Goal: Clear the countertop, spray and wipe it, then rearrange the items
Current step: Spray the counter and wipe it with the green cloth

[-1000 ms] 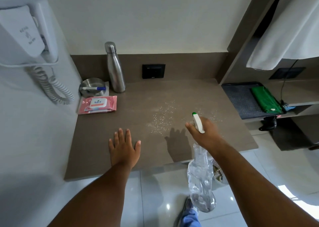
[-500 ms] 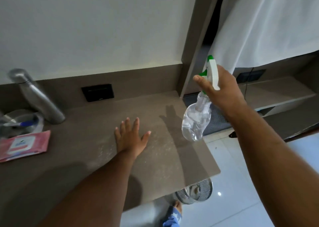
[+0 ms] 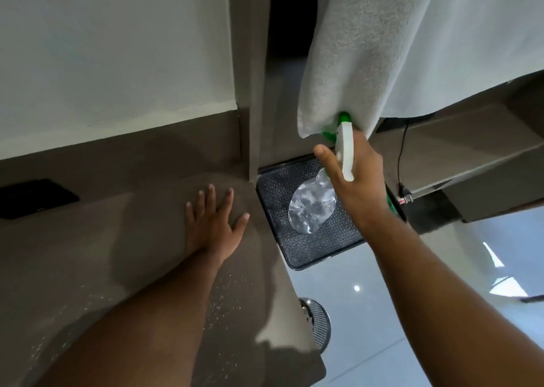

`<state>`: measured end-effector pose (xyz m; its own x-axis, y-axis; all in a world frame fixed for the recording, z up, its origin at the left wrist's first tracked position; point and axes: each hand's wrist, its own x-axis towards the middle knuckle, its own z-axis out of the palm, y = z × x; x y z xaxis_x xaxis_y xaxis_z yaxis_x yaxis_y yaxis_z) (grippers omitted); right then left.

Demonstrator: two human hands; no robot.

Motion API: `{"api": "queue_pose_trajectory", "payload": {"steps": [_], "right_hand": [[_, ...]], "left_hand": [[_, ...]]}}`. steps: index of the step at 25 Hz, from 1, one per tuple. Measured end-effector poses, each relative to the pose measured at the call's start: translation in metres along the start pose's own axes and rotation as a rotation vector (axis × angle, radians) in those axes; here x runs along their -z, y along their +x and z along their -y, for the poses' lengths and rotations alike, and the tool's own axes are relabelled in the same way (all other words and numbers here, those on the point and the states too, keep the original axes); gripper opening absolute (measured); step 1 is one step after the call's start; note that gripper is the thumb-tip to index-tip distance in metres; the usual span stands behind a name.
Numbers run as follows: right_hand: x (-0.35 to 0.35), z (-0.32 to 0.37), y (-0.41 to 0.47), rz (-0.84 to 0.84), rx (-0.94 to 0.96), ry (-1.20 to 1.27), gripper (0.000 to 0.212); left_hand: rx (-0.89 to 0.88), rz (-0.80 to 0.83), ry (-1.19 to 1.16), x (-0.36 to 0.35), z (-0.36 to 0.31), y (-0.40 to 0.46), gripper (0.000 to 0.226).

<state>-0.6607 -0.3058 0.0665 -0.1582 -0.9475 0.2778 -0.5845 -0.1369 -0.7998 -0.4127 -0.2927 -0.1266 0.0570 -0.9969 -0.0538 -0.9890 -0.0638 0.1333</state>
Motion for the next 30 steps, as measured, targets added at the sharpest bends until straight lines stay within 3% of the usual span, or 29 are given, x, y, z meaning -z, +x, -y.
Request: {"api": "queue_pose_trajectory", "payload": {"steps": [3, 6, 8, 10, 13, 16, 21, 24, 27, 30], "right_hand": [[0.002, -0.024, 0.007, 0.0, -0.03, -0.026, 0.064], [0.013, -0.06, -0.008, 0.229, -0.096, -0.079, 0.1], [0.022, -0.104, -0.034, 0.337, -0.25, -0.227, 0.112], [0.03, -0.146, -0.054, 0.264, -0.547, -0.287, 0.099], [0.023, -0.18, -0.042, -0.029, -1.054, -0.024, 0.056], [0.009, -0.196, -0.014, -0.21, -1.302, 0.258, 0.052], [-0.001, -0.216, 0.001, -0.194, -1.302, 0.467, 0.037], [0.003, -0.199, 0.005, -0.372, -1.331, 0.544, 0.031], [0.013, -0.15, -0.018, -0.494, -1.137, 0.648, 0.014], [0.02, -0.087, -0.07, -0.452, -1.062, 0.734, 0.014]], "left_hand": [[0.003, -0.003, 0.031, -0.003, 0.002, 0.001, 0.077], [0.016, -0.001, 0.042, -0.001, 0.003, 0.002, 0.077], [0.016, 0.002, 0.038, -0.001, 0.002, 0.001, 0.076], [0.026, -0.01, 0.044, -0.002, 0.001, 0.001, 0.075], [0.029, -0.01, 0.05, -0.002, -0.001, 0.002, 0.076], [0.016, 0.008, 0.066, 0.0, -0.001, 0.002, 0.077], [0.024, 0.013, 0.054, 0.001, -0.002, 0.001, 0.077], [0.028, 0.022, 0.058, 0.002, -0.002, 0.003, 0.078], [0.031, 0.045, 0.039, 0.003, -0.004, 0.002, 0.079], [0.023, 0.033, 0.022, 0.005, -0.005, 0.002, 0.077]]}}
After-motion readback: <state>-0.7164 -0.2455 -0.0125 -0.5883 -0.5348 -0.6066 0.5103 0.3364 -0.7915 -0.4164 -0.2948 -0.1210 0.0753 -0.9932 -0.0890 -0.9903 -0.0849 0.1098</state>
